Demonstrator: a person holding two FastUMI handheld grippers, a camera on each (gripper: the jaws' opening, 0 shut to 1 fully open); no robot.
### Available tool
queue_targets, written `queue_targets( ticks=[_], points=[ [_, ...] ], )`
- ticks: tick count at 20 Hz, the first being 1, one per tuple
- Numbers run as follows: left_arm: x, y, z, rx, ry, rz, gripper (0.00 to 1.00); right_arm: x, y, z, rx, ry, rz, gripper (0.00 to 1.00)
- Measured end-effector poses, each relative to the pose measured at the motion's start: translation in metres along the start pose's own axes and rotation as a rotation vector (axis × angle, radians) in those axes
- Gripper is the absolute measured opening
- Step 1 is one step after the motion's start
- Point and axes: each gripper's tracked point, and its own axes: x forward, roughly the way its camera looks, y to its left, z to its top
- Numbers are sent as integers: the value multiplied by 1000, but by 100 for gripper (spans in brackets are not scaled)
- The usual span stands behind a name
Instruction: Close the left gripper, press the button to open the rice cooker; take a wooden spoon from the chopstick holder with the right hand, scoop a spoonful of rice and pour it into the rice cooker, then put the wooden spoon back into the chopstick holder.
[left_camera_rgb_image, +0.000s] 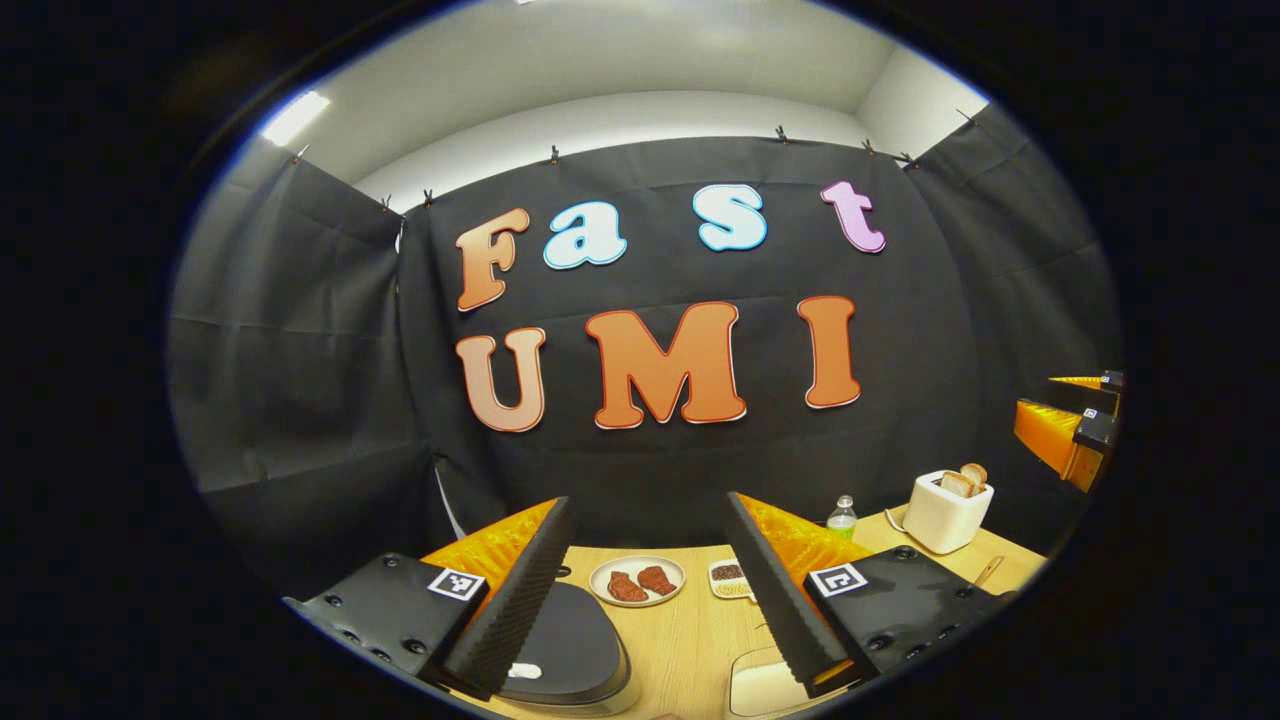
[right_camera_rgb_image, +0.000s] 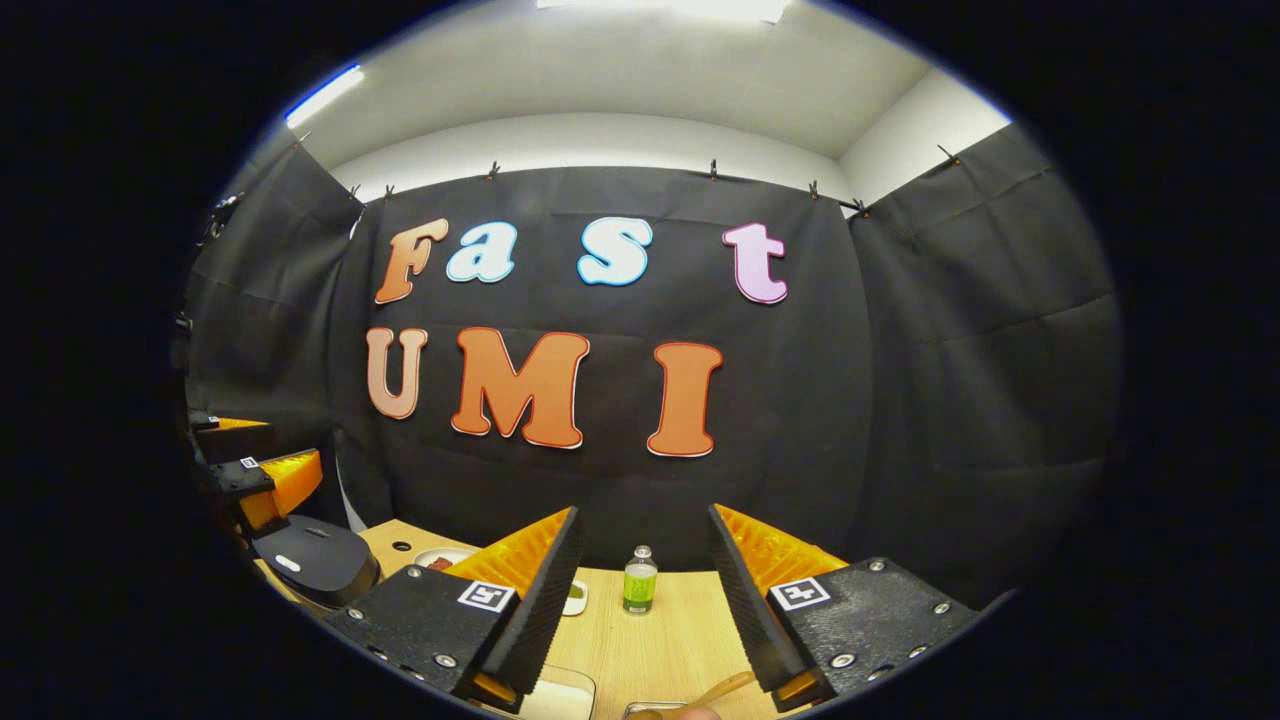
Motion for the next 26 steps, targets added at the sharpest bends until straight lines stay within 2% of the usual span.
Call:
queue_targets(
  ticks=[3,6,7,13,15,16,17,18,19,20,21,22,23,24,26],
  points=[
    [3,-1,7,-5,-8,-18,100,2,-2,-5,26,18,-5,80],
    [5,9,13,-15,-14,-17,100,3,-7,-8,40,29,-11,85],
    [5,11,14,-19,-14,-17,97,3,-11,-10,35,32,-19,87],
    [8,25,9,-22,24,19,41,4,-20,-18,30,57,-40,89],
    [8,37,5,-22,32,75,22,3,-20,-23,44,78,-36,89],
    [7,35,6,-28,43,64,13,1,-20,-25,46,84,-35,92],
    [8,36,1,-31,60,69,8,1,-23,-26,43,86,-42,89],
    [14,44,-10,-34,77,97,8,1,-24,-27,40,87,-46,89],
    [17,49,-8,-55,107,94,11,1,-27,-28,38,91,-51,89],
    [15,51,-12,-73,142,91,0,1,-28,-28,37,94,-52,89],
    [20,59,-20,-74,184,109,0,-1,-29,-28,33,96,-57,92],
    [23,66,-32,-74,244,115,5,-1,-32,-30,29,99,-62,92],
    [25,72,-42,-91,300,114,0,-1,-33,-32,27,104,-65,93],
    [26,75,-54,-111,366,120,5,-2,-36,-34,25,111,-69,90],
    [27,86,-75,-138,484,130,5,-3,-39,-39,24,126,-75,91]
  ],
)
